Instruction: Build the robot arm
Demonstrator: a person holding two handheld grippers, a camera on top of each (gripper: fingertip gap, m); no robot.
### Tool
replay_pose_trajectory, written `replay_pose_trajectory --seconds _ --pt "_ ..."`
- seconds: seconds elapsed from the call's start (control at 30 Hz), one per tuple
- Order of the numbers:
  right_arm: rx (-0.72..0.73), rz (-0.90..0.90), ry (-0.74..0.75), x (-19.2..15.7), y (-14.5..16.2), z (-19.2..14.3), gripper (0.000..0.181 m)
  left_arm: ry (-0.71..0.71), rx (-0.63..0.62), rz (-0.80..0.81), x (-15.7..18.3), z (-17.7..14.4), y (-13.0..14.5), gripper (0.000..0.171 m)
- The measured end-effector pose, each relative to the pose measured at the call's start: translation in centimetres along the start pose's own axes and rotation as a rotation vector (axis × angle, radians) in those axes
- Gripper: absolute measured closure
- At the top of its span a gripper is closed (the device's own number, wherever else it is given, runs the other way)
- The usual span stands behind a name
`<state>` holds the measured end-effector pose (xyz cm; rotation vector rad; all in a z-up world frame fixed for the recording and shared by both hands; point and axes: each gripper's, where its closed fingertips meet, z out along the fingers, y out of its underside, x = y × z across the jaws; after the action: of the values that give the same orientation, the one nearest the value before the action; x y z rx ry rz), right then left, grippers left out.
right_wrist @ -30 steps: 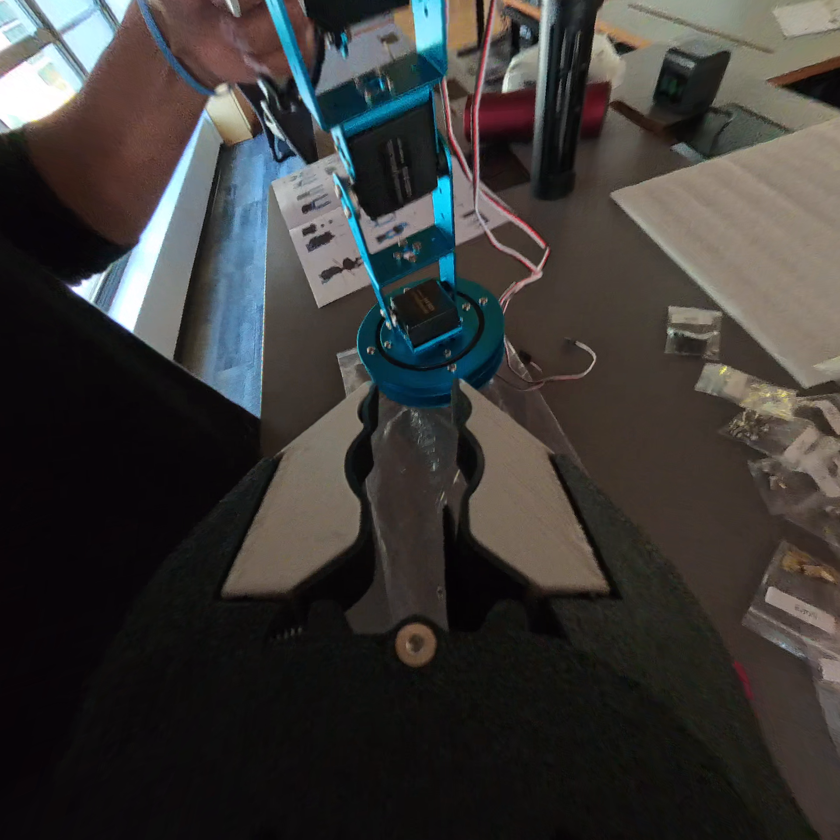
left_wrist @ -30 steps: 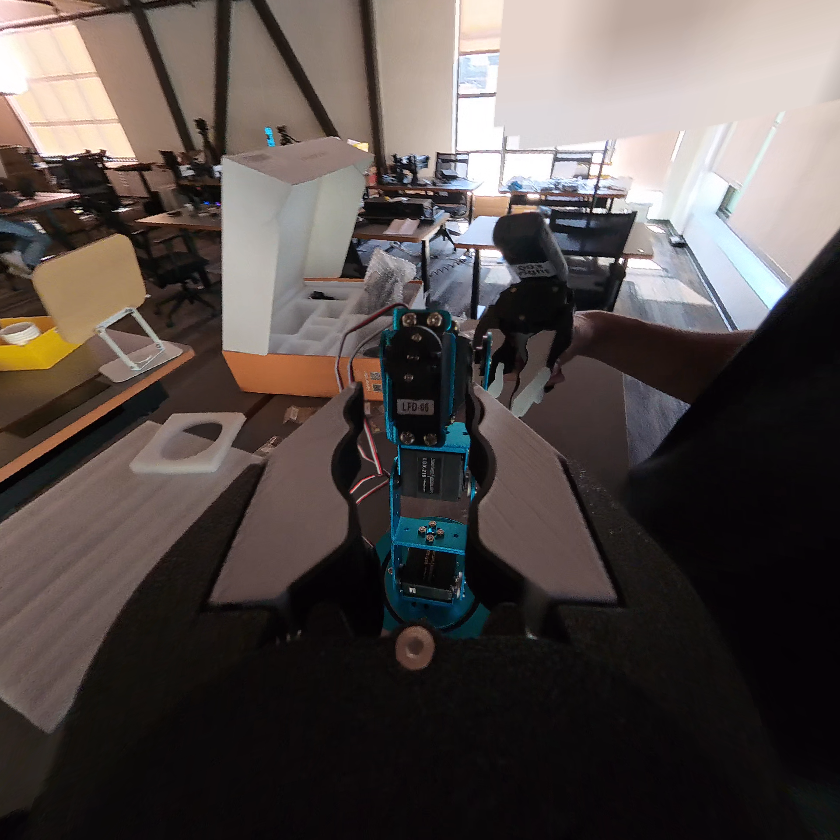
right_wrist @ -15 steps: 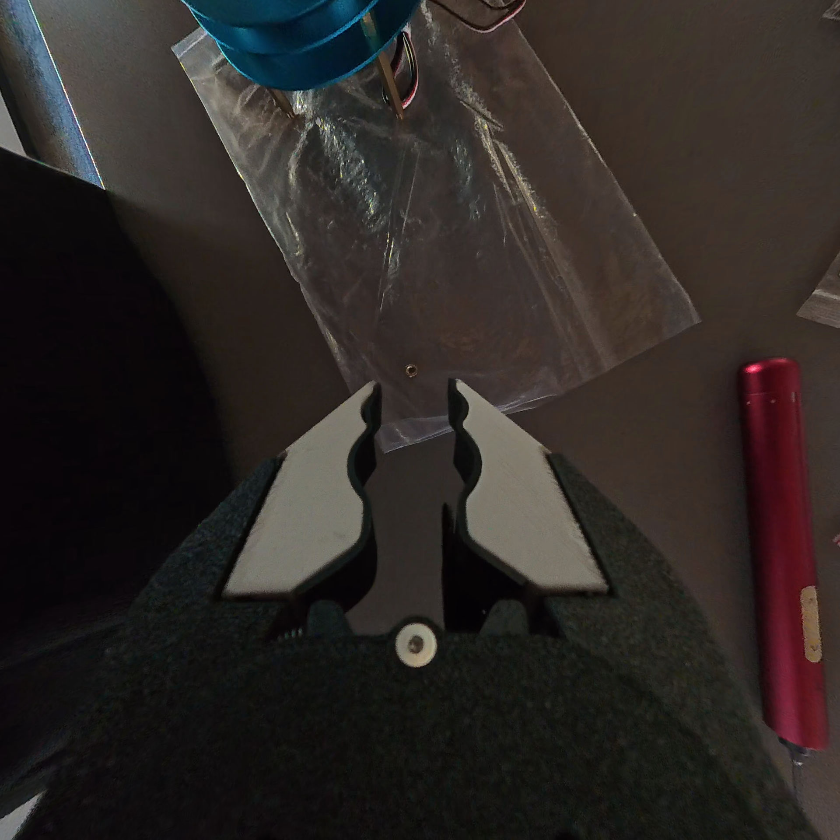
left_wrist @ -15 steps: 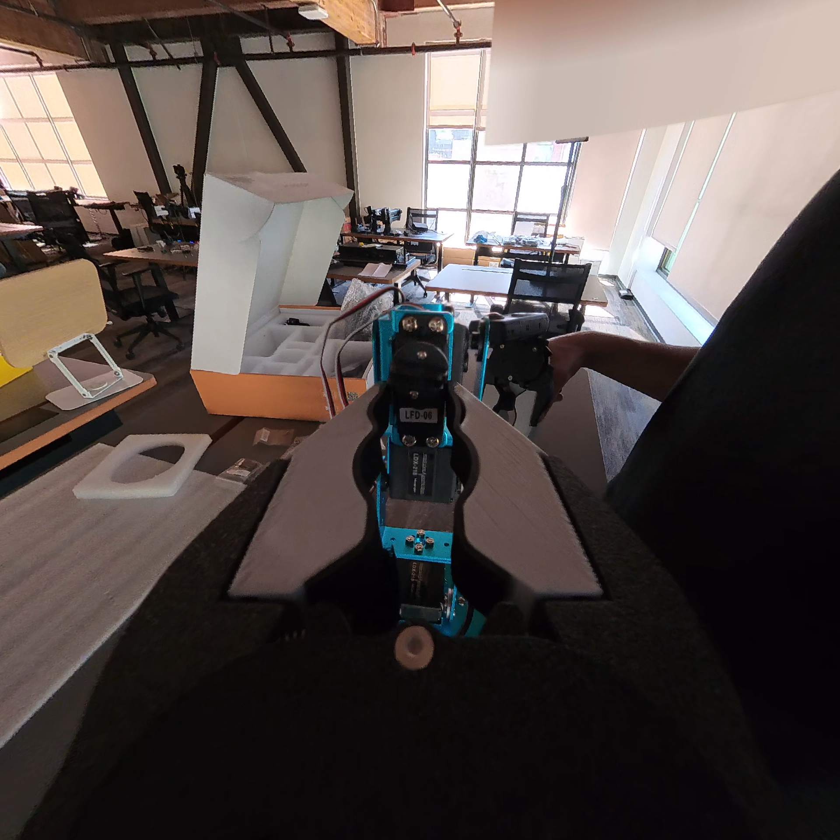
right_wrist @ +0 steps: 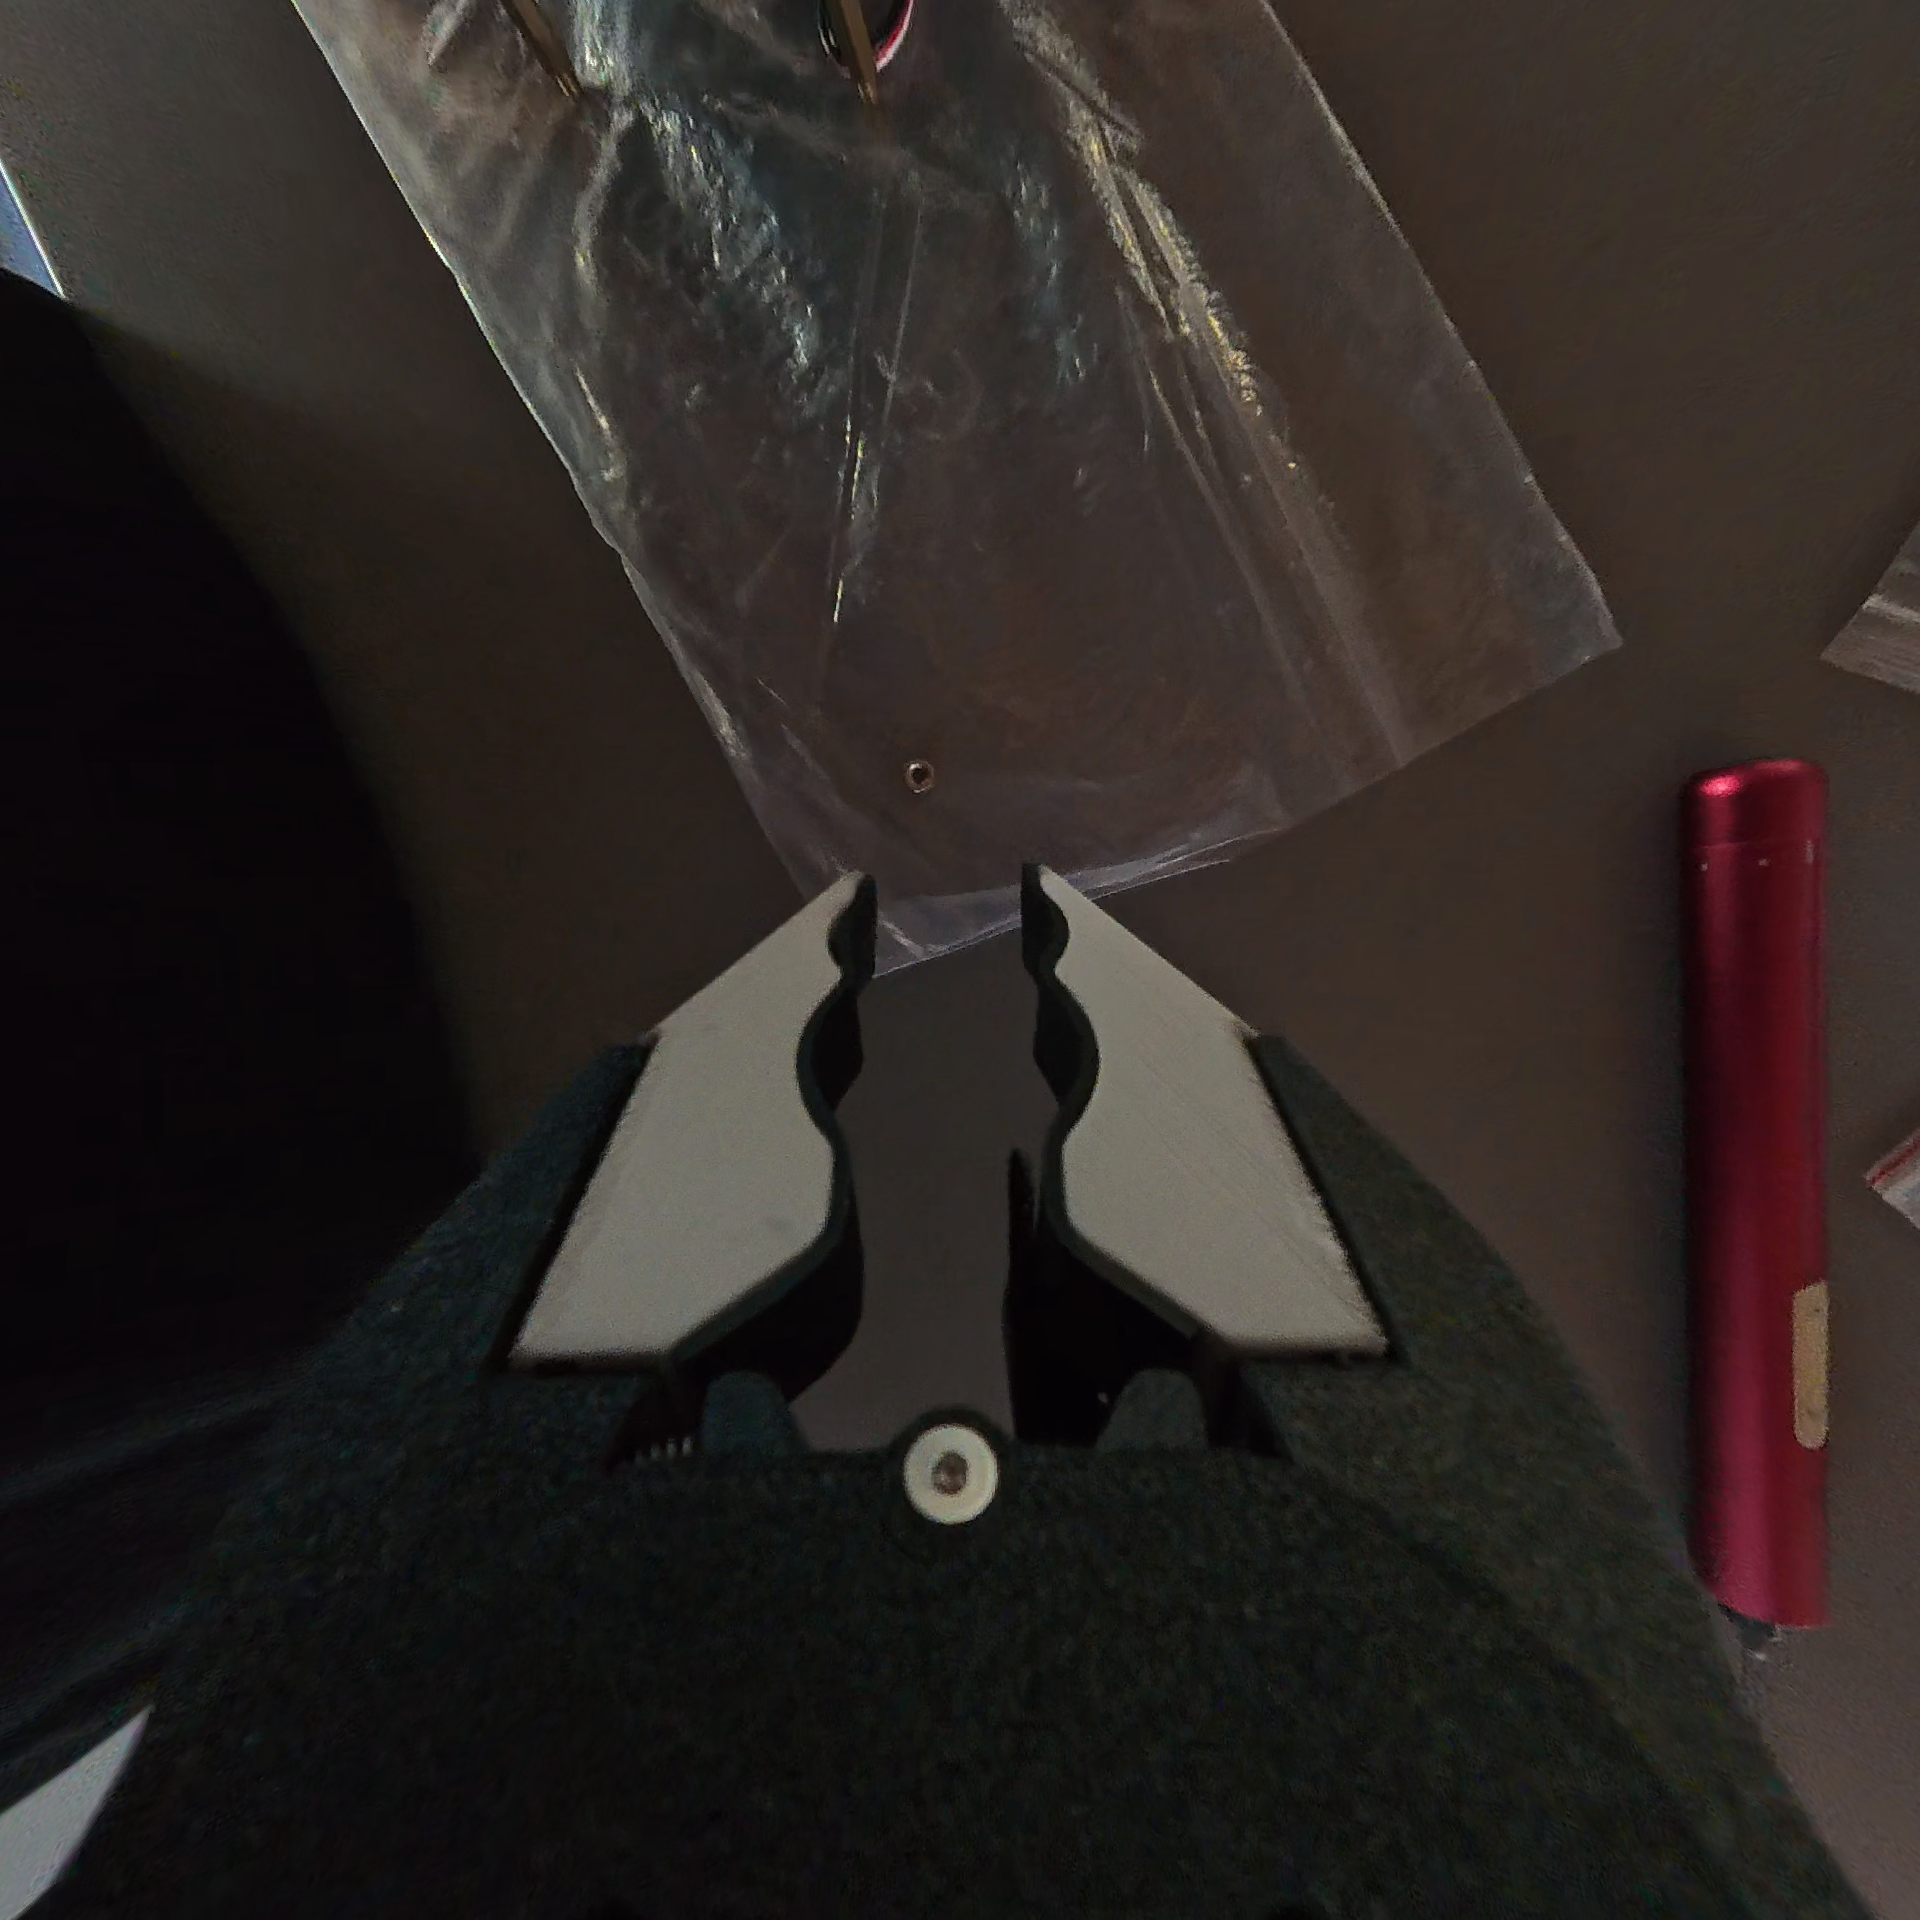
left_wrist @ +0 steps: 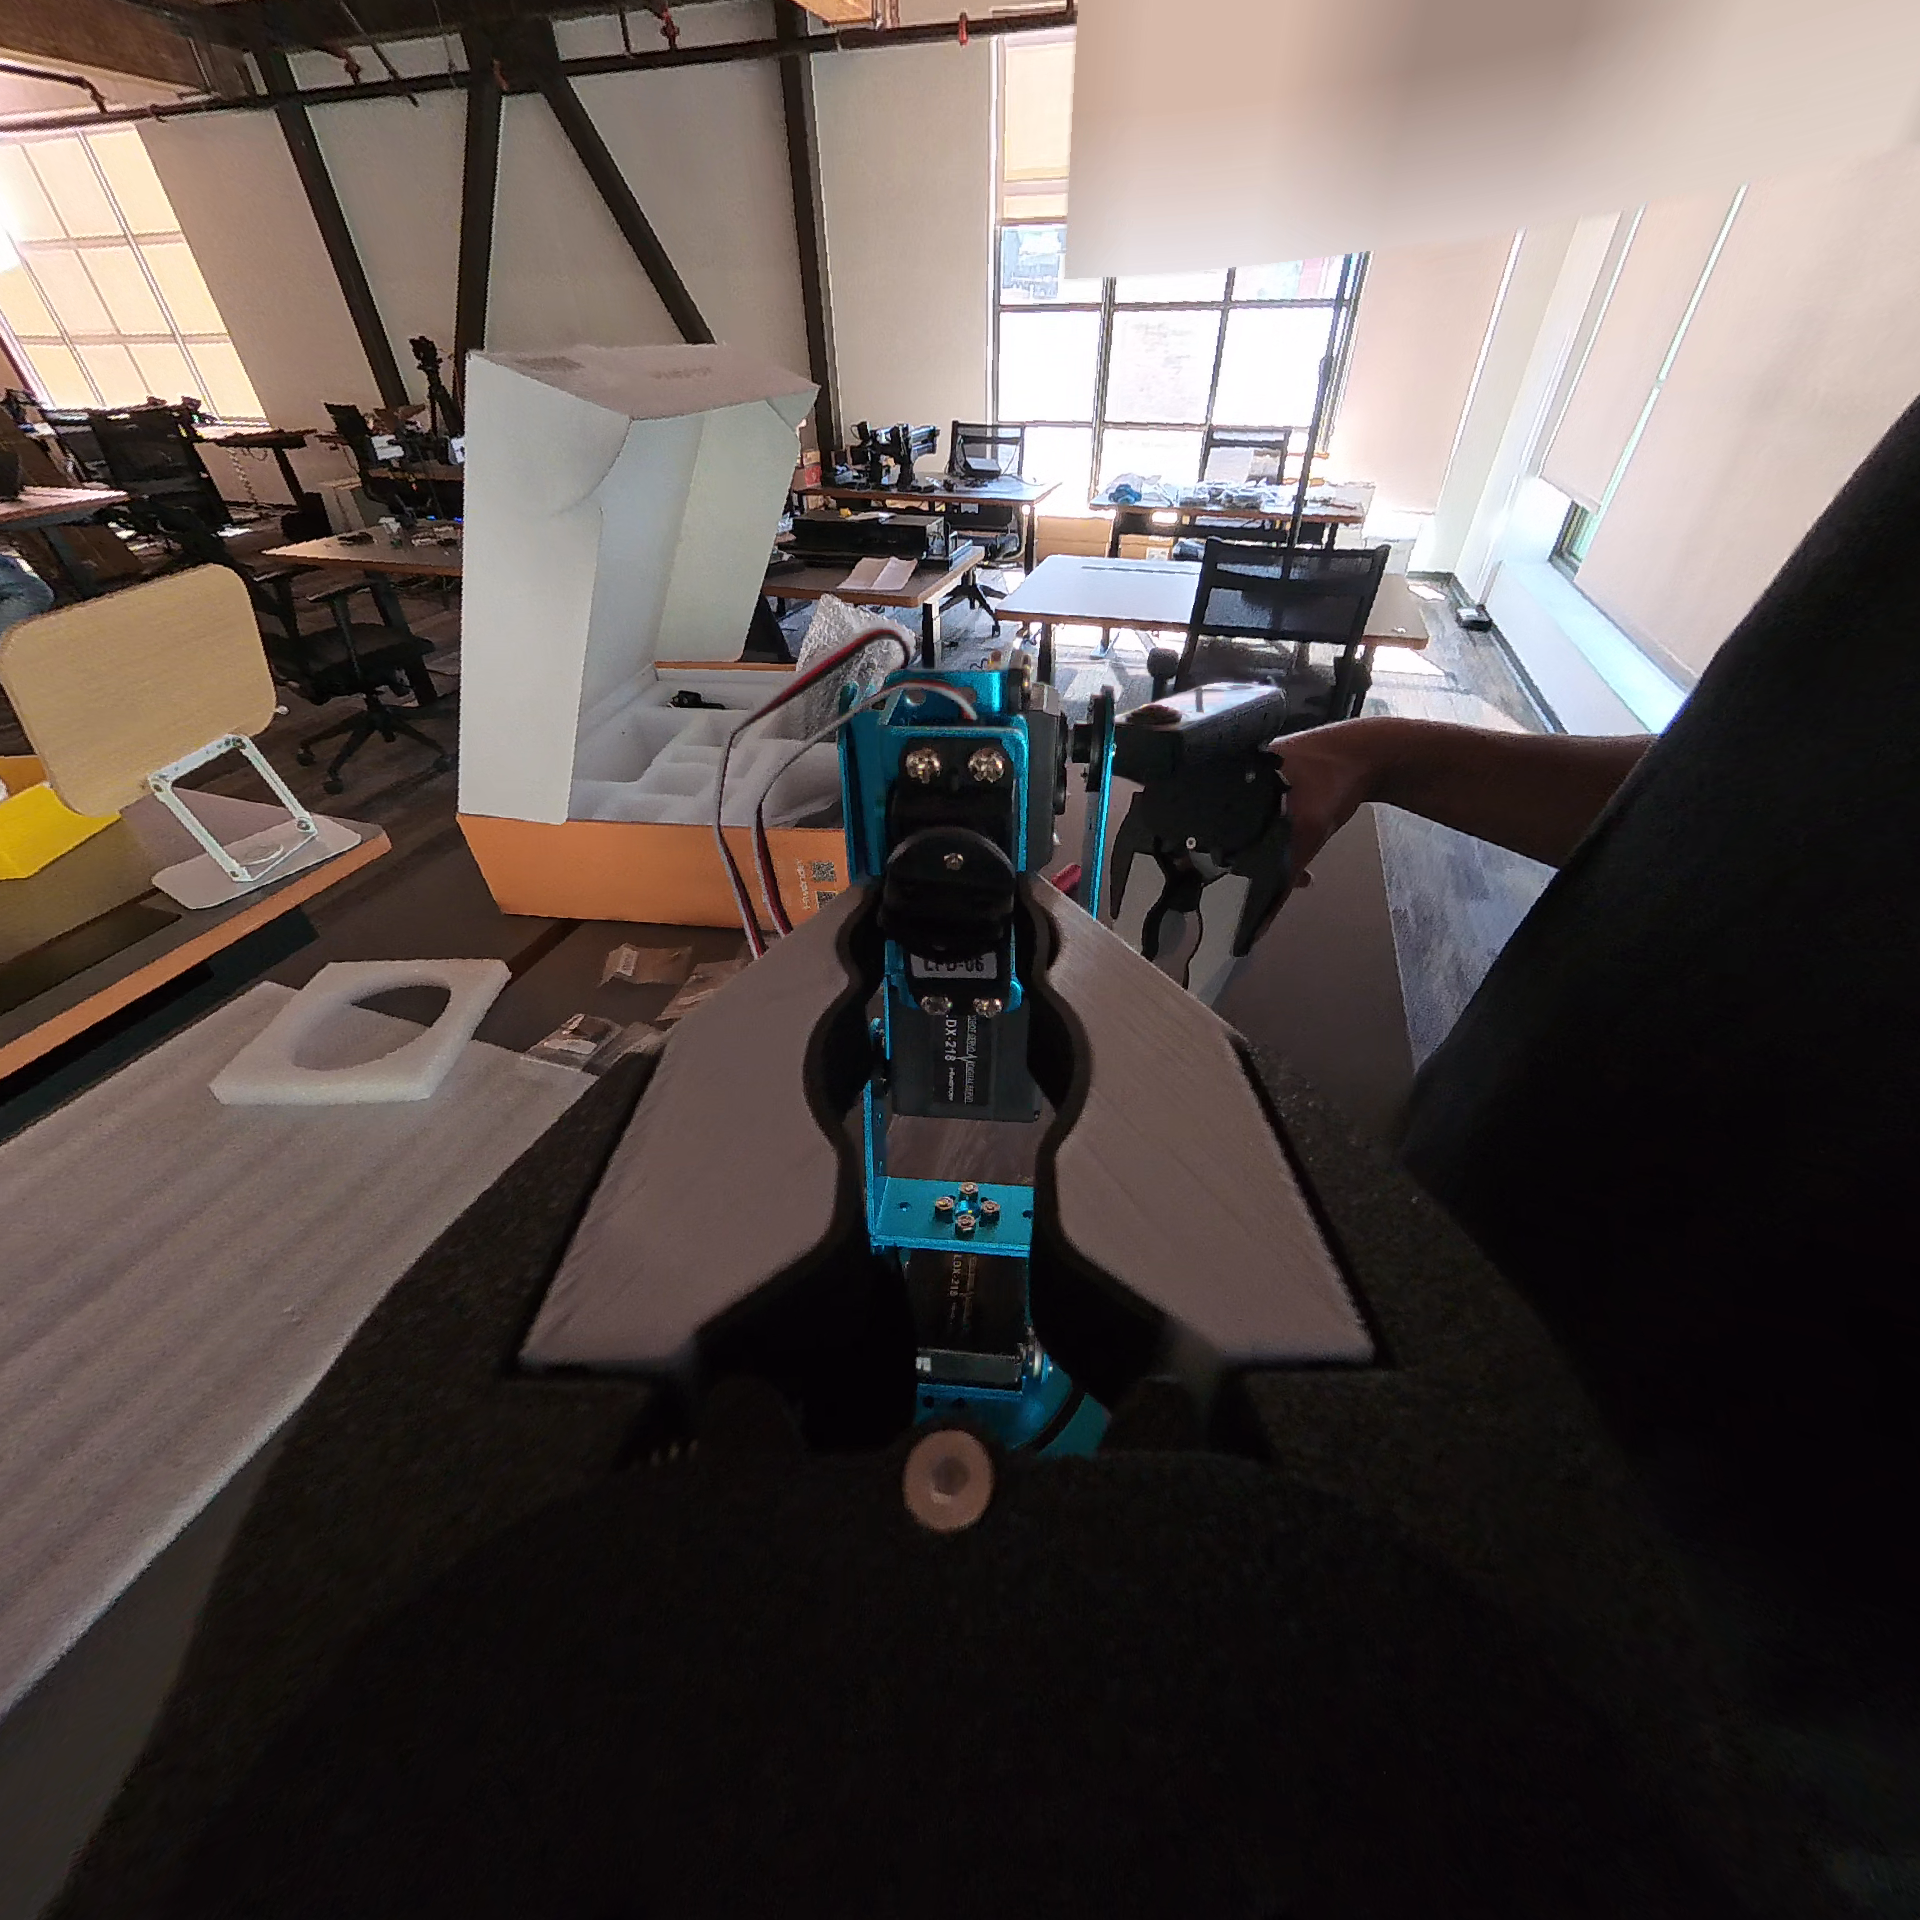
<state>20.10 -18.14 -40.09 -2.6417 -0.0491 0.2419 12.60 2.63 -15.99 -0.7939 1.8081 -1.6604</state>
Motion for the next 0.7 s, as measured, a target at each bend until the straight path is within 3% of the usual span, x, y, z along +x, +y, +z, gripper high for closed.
replay_pose_trajectory --seconds 0.3,0.7 --pt "-0.13 -0.13 -0.005 -0.4 -0.1 3.6 0.16 0.005 0.012 -0.005 0.1 0.0 0.0 0.149" --pt "-0.114 -0.159 -0.003 -0.8 -0.7 4.0 0.168 -0.006 0.051 -0.023 0.1 0.1 0.0 0.148"
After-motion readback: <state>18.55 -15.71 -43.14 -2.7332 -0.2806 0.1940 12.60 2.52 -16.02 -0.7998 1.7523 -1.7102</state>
